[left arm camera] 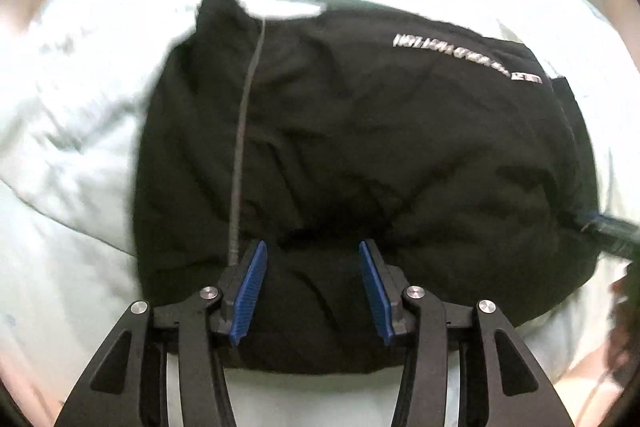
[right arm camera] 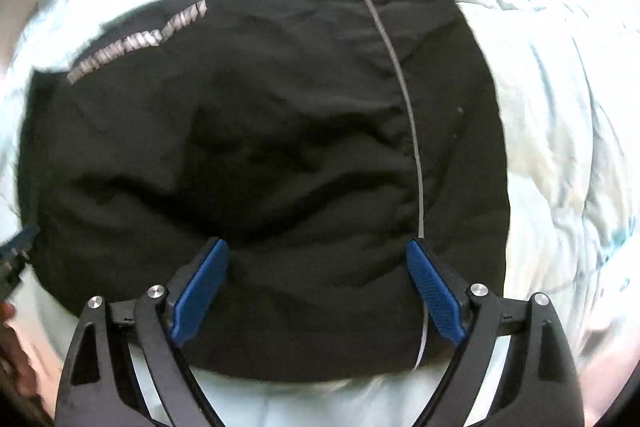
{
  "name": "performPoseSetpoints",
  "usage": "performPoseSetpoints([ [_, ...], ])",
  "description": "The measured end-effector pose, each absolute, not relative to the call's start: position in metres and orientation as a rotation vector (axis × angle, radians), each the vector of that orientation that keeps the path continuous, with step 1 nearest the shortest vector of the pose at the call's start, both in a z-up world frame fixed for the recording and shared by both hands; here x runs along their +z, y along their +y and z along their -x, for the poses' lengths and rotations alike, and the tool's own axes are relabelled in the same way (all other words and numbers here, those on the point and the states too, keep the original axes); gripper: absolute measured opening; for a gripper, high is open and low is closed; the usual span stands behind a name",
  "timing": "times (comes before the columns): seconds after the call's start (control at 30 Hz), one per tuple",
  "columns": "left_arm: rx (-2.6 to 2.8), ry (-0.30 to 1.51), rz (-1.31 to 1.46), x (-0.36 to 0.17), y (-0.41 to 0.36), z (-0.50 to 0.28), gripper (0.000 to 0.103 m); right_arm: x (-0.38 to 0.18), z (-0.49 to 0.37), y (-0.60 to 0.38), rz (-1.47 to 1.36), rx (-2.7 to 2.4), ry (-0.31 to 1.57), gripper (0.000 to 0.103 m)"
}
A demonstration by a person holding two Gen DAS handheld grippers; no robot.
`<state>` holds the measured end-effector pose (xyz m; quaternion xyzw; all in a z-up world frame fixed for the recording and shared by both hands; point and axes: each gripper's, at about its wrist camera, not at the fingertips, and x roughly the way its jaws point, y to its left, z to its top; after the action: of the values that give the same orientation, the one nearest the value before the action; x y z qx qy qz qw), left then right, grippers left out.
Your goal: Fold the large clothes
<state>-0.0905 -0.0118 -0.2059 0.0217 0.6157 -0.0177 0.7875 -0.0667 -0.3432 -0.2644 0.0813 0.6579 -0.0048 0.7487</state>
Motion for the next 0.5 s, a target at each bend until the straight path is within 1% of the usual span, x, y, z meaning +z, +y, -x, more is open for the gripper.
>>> performPoseSetpoints([
  [0.07,-0.015,1.29,-0.134,-0.184,-0.021,0.094,0.049,-0.244,0.069,-0.346,-0.21,-0.005,1.413,0.092],
  [0.13,-0.002,1.259,-0.182,-0.161,-0.029,0.095,0.049,-0.217,0.071,-0.346,-0.186,0.004,1.369,0.092],
  [0.27,0.018,1.185,-0.177,-0.111,-0.036,0.099,0.049,-0.154,0.075,-0.345,-0.153,0.016,1.255,0.092],
  [0.4,0.068,1.119,-0.175,-0.064,-0.057,0.105,0.049,-0.101,0.08,-0.334,-0.177,0.025,1.194,0.092],
  [0.5,0.048,1.066,-0.155,-0.027,-0.069,0.112,0.049,-0.076,0.086,-0.324,-0.158,0.02,1.15,0.092],
])
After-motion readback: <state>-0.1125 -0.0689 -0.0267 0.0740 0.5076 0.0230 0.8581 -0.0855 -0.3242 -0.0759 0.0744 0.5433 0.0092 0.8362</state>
